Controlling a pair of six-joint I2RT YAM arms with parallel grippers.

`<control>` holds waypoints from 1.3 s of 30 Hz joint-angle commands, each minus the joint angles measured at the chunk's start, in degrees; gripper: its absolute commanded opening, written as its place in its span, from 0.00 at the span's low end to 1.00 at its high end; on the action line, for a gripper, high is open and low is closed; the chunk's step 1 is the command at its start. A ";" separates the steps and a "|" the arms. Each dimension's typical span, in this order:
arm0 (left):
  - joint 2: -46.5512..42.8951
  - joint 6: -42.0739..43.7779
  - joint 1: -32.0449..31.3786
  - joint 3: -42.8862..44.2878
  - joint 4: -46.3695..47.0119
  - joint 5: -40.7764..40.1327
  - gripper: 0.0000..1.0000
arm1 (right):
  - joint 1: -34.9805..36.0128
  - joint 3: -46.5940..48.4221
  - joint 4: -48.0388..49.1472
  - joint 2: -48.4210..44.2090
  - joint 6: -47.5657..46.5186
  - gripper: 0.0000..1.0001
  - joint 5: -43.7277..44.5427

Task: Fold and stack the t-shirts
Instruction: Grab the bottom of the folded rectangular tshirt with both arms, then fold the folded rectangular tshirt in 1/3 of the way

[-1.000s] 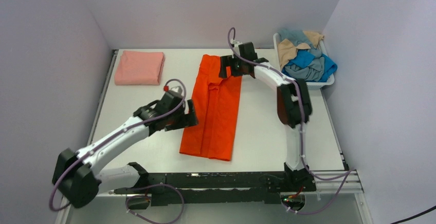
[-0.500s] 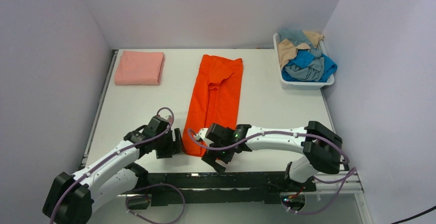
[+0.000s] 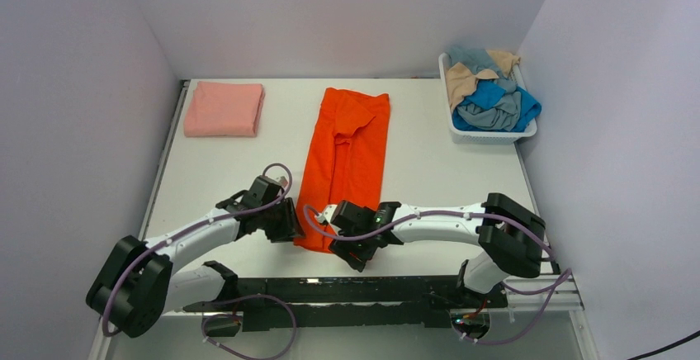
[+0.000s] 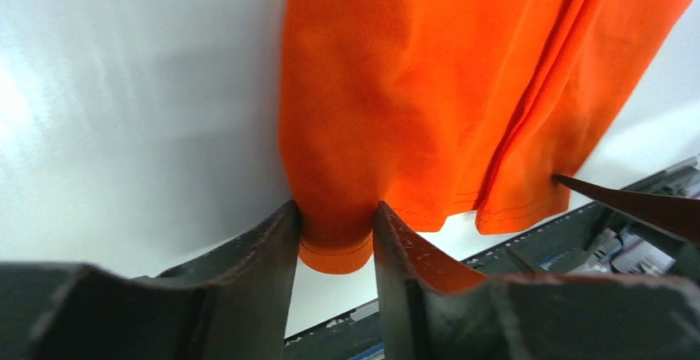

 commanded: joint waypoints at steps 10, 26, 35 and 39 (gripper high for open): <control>-2.73 1.32 -0.08 4.76 -1.35 2.71 0.00 | -0.19 2.83 -0.84 3.11 6.13 0.00 12.24; 19.34 8.95 6.39 40.22 -5.95 -5.01 0.00 | -19.31 19.05 4.39 3.07 -8.19 0.00 19.42; 34.19 11.30 10.68 55.16 -5.52 -4.13 0.00 | -27.80 27.82 5.44 11.59 -14.39 0.00 18.70; 39.47 12.45 11.01 59.06 -4.92 -2.75 0.00 | -30.63 29.90 6.63 14.40 -15.21 0.00 17.22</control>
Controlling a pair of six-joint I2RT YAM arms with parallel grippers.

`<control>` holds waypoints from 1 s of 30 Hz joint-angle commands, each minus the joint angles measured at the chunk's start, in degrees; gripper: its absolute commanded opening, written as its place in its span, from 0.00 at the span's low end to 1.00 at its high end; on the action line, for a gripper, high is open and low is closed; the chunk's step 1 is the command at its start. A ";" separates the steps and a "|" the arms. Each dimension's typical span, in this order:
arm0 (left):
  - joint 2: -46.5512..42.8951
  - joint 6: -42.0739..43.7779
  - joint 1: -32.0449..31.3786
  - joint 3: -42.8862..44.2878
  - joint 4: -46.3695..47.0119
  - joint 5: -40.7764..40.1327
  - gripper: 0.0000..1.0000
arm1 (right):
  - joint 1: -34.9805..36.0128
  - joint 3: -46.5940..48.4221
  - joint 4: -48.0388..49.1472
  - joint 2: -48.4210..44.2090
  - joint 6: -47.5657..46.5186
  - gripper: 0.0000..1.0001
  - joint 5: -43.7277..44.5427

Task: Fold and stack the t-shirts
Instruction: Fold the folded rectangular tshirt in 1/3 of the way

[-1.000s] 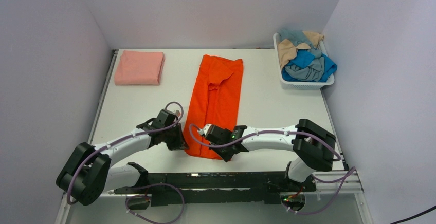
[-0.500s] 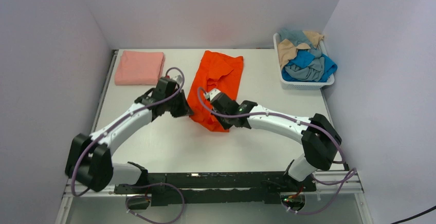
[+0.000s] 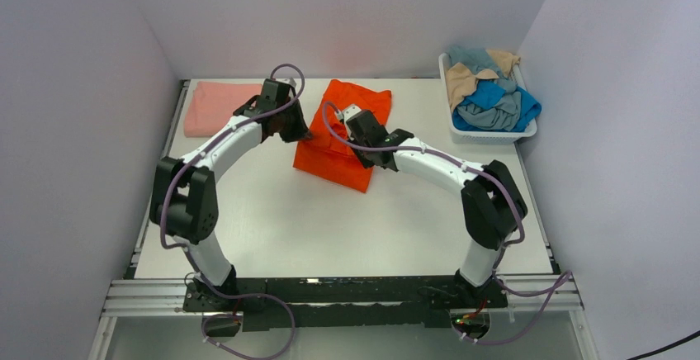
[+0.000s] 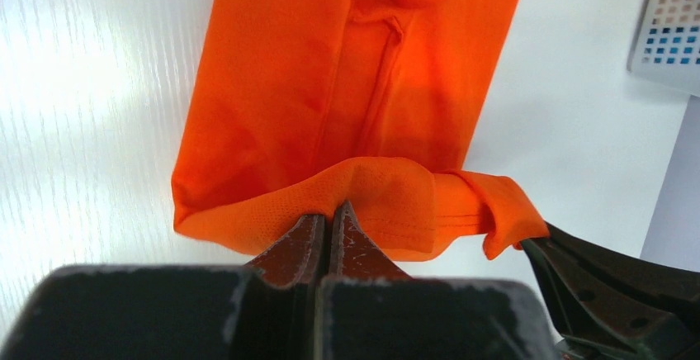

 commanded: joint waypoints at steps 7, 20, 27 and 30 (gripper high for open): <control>12.22 3.15 0.52 11.28 3.21 4.04 0.02 | -6.45 7.22 5.06 6.45 -3.82 0.00 -4.58; 18.96 3.44 3.30 20.05 4.19 5.37 0.72 | -11.52 18.81 9.62 18.01 -7.48 0.70 -5.95; 5.83 5.47 3.39 9.38 2.56 1.33 0.99 | -10.84 8.29 14.60 7.63 0.82 1.00 1.56; 0.53 4.44 3.42 0.97 2.83 -0.98 0.99 | -9.09 -1.52 17.40 0.44 -1.29 1.00 -5.70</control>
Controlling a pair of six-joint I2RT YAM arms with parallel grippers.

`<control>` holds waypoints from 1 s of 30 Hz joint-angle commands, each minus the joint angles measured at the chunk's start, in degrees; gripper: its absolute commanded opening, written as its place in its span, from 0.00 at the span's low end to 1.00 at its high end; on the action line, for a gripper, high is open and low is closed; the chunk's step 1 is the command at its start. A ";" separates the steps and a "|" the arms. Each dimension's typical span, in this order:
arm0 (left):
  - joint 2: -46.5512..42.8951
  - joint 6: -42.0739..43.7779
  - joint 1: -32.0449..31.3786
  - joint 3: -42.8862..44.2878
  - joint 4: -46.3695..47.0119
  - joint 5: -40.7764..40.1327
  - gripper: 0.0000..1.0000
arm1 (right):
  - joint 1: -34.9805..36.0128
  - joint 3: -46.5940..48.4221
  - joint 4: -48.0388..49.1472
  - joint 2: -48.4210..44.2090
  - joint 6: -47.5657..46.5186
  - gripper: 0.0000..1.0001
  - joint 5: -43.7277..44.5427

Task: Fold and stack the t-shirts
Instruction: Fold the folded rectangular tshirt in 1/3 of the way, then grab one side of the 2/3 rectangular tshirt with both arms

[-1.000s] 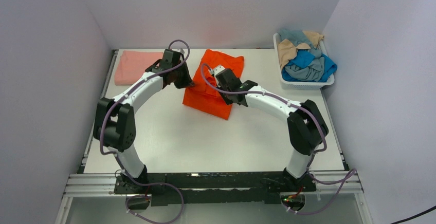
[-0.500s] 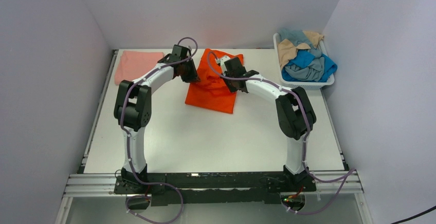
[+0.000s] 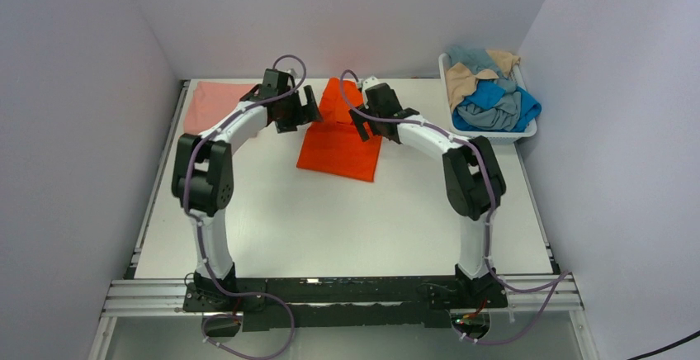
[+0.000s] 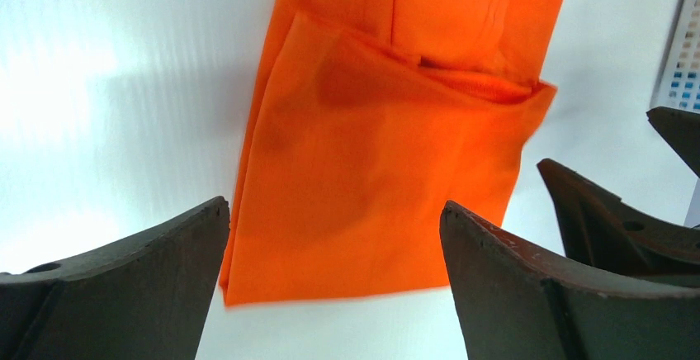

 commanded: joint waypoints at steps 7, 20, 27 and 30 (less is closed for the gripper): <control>-8.83 -1.32 -0.11 -15.45 0.75 -1.93 0.89 | 7.61 -17.12 0.45 -12.55 -5.94 0.95 -14.72; 0.66 -4.75 0.06 -15.57 1.54 0.36 0.58 | 7.72 -16.12 -4.24 -4.24 -8.02 0.54 -14.91; 4.62 -4.93 0.04 -13.17 0.05 0.05 0.31 | 7.72 -16.15 -4.08 -2.64 -7.44 0.42 -13.87; 3.44 -4.93 0.05 -14.40 -0.27 0.60 0.00 | 7.67 -15.41 -6.09 -2.64 -6.65 0.25 -15.26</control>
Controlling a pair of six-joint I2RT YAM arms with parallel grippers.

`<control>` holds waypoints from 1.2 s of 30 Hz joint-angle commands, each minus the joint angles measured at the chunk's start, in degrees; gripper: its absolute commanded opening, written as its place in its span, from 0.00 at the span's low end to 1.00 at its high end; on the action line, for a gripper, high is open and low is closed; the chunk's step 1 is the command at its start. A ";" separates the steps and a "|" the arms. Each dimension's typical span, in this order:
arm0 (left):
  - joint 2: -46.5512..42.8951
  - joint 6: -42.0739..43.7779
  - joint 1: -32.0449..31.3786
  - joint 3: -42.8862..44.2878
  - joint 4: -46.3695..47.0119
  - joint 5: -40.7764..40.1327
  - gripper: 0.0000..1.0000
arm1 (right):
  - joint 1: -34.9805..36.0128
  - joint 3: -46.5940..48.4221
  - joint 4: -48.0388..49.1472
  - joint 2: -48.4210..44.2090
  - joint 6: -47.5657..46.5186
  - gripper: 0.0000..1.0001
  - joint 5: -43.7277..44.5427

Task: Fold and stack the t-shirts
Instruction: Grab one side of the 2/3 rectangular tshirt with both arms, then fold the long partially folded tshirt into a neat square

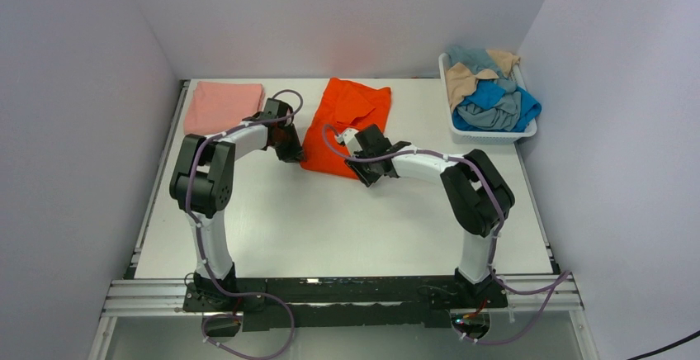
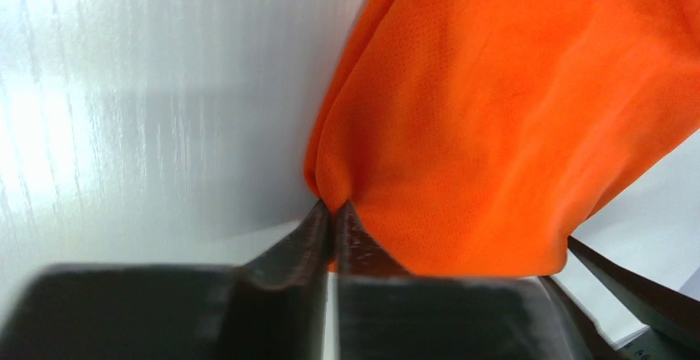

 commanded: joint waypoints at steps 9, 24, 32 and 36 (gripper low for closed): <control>-17.87 -0.10 -0.35 -14.02 -7.08 2.37 0.00 | 3.23 -2.17 -13.35 -10.62 6.80 0.00 -14.26; -43.23 4.62 -0.32 -12.05 -25.36 6.06 0.00 | -0.33 6.11 -29.22 -22.92 14.38 0.00 -33.85; -33.55 3.42 -0.27 -1.04 -17.43 2.79 0.00 | -8.57 8.32 -22.10 -20.72 18.37 0.00 -30.58; -25.60 2.92 0.20 5.66 -14.53 -0.15 0.00 | -12.89 12.38 -18.74 -15.81 16.58 0.00 -29.08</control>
